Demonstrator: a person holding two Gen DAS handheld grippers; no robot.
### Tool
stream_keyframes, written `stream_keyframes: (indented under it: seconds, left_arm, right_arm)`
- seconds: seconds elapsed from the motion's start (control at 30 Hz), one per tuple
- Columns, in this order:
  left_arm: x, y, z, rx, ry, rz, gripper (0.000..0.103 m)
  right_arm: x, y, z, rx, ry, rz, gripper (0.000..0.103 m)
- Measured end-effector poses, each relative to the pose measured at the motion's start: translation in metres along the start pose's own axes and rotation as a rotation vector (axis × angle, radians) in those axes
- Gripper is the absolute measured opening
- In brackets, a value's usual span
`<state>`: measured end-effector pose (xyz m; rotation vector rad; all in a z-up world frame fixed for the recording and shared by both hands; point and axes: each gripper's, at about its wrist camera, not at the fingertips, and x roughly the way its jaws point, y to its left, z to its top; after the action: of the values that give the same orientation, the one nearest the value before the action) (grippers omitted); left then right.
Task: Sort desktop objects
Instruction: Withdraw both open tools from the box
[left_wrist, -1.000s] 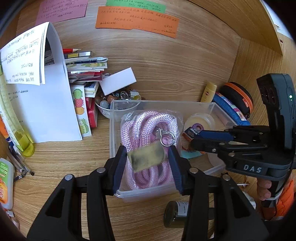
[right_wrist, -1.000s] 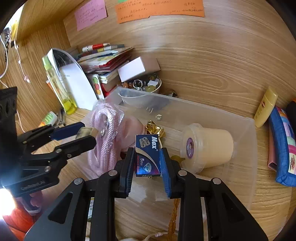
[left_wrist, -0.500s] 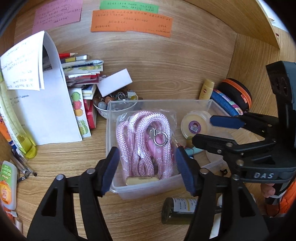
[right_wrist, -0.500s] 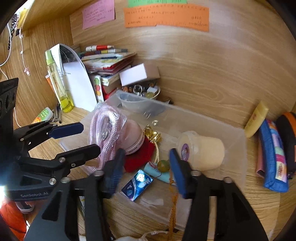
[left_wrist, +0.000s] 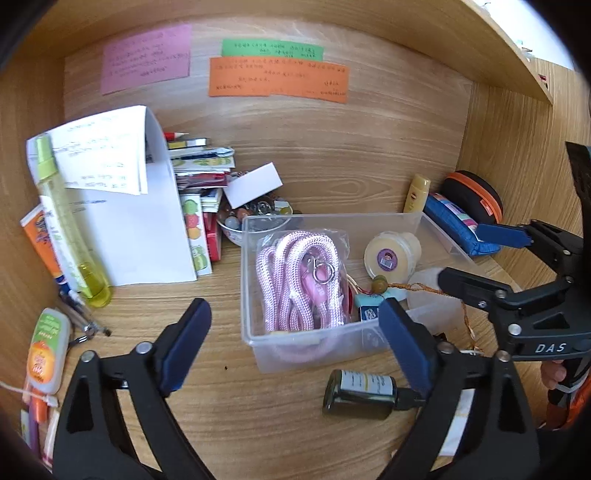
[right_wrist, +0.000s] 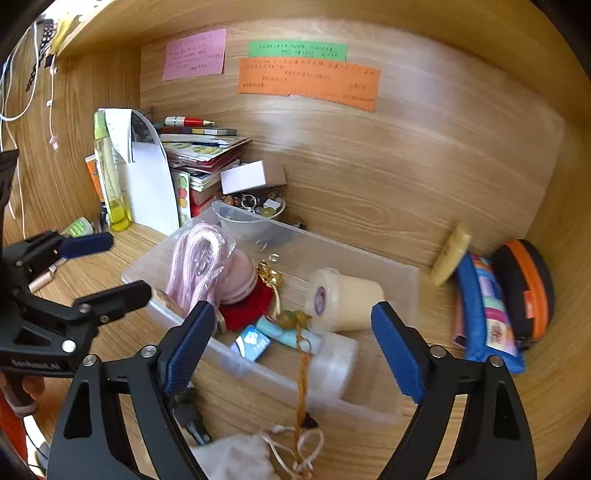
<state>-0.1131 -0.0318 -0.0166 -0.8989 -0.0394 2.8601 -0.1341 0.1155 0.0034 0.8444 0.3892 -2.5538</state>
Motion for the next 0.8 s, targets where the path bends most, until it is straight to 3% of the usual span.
stream_keyframes:
  seconds: [0.43, 0.8]
  left_arm:
    - [-0.024, -0.001, -0.027, -0.045, 0.048, 0.025, 0.098]
    - [-0.03, -0.008, -0.056, -0.07, 0.11, 0.029, 0.098]
  right_arm:
    - [-0.045, -0.017, -0.033, 0.066, 0.001, -0.031, 0.095]
    - [-0.04, -0.008, -0.089, 0.124, 0.132, 0.058, 0.098]
